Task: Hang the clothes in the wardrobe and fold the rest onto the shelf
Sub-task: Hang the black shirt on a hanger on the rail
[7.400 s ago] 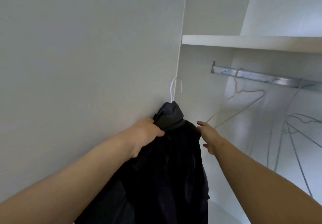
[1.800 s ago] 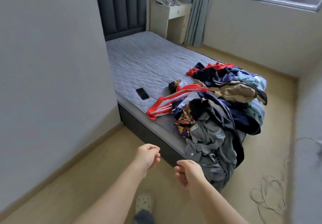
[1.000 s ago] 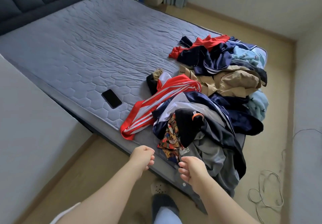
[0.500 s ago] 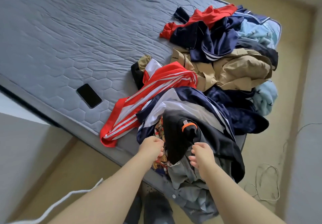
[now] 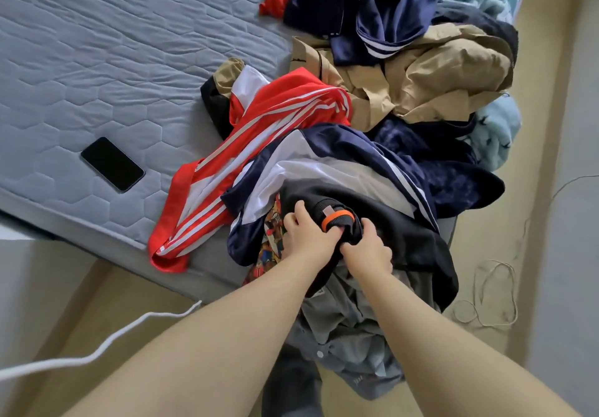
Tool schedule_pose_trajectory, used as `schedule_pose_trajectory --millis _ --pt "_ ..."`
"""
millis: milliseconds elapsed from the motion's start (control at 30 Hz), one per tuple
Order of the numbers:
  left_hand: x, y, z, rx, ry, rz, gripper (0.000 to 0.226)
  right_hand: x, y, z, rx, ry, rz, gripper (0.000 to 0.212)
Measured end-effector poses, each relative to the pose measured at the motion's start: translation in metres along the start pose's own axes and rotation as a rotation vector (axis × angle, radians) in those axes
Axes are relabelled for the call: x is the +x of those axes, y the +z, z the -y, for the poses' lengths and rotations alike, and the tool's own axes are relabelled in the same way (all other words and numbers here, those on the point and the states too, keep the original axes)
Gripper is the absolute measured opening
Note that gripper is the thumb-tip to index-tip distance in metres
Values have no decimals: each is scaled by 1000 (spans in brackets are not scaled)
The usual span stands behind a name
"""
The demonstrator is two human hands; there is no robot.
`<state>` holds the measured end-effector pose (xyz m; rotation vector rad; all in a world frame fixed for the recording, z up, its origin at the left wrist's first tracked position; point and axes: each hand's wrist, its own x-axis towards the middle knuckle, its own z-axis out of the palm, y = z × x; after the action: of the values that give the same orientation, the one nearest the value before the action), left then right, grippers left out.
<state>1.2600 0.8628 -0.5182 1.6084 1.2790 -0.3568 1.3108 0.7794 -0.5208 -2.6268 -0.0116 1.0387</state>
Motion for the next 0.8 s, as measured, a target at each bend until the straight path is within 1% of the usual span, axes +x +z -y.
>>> schedule_pose_trajectory --millis 67,100,167,233,367,433,567,633,800 --pt "7 2 0 90 -25 -37 74 6 1 -1 -33 19 13 43" --pt "10 1 1 104 -34 -24 66 8 1 -4 -14 30 16 38" --pt "13 -2 3 117 -29 8 48 8 -1 -11 50 40 1 37" --pt "14 -9 0 74 5 21 36 5 -5 -12 141 32 -31 39" --pt "12 -28 -21 -88 11 59 36 -3 -22 6 364 35 -81 39" --pt "9 -41 -37 -128 21 52 34 -5 -35 15 431 43 -110 39" --pt "-9 -80 -81 -134 197 62 14 -19 -83 39 476 16 -234 34" --pt "-23 -101 -107 -155 293 73 14 -30 -112 54 484 -25 -307 31" --pt "-62 -159 -165 -143 466 11 16 -65 -177 102 574 -163 -458 27"
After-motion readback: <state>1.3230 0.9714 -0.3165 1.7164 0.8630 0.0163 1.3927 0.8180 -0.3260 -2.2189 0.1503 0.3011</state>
